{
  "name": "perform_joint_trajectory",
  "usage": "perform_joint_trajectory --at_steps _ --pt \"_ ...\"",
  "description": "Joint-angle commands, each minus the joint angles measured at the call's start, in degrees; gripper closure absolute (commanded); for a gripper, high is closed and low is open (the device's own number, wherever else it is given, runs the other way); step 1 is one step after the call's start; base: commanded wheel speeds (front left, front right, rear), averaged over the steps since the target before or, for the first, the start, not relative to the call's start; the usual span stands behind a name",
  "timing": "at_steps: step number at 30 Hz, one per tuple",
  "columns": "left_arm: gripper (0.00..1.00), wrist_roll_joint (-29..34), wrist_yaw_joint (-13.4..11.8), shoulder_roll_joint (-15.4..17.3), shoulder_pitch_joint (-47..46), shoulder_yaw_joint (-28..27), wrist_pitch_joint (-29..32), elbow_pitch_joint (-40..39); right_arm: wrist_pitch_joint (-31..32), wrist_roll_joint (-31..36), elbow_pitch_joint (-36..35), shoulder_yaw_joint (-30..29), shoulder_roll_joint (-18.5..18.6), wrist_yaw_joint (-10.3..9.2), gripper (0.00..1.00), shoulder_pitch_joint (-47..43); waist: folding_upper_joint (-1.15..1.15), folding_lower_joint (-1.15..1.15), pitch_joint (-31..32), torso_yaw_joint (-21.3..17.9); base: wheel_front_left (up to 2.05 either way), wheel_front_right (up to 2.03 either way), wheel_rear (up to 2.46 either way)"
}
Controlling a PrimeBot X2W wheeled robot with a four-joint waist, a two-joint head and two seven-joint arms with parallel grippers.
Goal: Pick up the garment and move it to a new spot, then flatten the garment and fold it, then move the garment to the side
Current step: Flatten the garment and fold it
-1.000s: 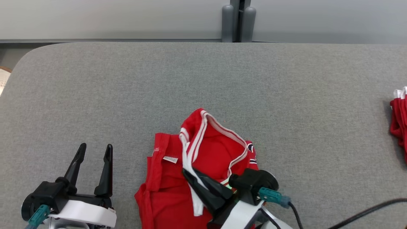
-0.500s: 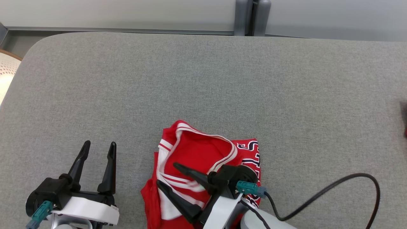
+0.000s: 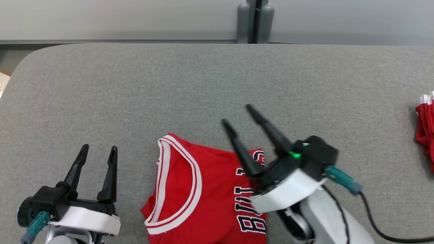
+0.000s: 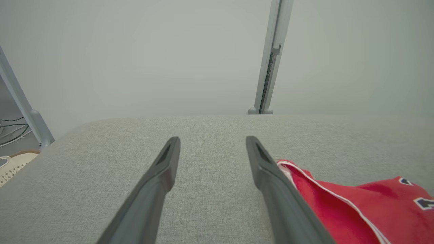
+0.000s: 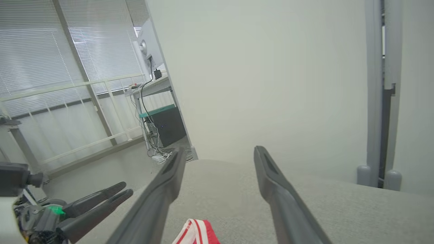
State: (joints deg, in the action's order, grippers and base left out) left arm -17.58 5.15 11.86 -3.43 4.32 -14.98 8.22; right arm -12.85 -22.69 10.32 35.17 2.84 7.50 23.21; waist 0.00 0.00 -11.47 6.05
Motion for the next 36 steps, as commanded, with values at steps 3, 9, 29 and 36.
perform_joint_trajectory --at_steps 3,9,29,36 --pt "0.0 0.81 -0.11 0.38 0.51 -0.92 -0.24 -0.78 1.44 5.69 -2.48 -8.74 0.18 -0.01 0.0 -4.97 0.0 0.0 0.61 -1.07 0.0 0.0 0.0" --pt "0.0 1.55 -0.41 0.85 1.83 -2.35 -0.24 -1.22 5.05 13.34 -8.74 -23.51 0.13 -0.01 0.0 -14.81 0.0 0.0 2.31 -2.6 0.0 0.0 0.0" --pt "0.0 2.94 -3.93 0.98 11.83 -2.02 2.61 -2.96 12.31 14.55 -16.02 -31.29 0.11 -0.02 0.0 -31.03 0.0 0.0 13.13 -5.49 0.0 0.0 0.0" --pt "0.0 2.82 -4.92 0.79 13.72 -1.54 3.86 -3.36 13.95 14.55 -17.22 -32.26 0.12 -0.01 0.0 -34.58 0.0 0.0 15.37 -5.54 0.0 0.0 0.0"
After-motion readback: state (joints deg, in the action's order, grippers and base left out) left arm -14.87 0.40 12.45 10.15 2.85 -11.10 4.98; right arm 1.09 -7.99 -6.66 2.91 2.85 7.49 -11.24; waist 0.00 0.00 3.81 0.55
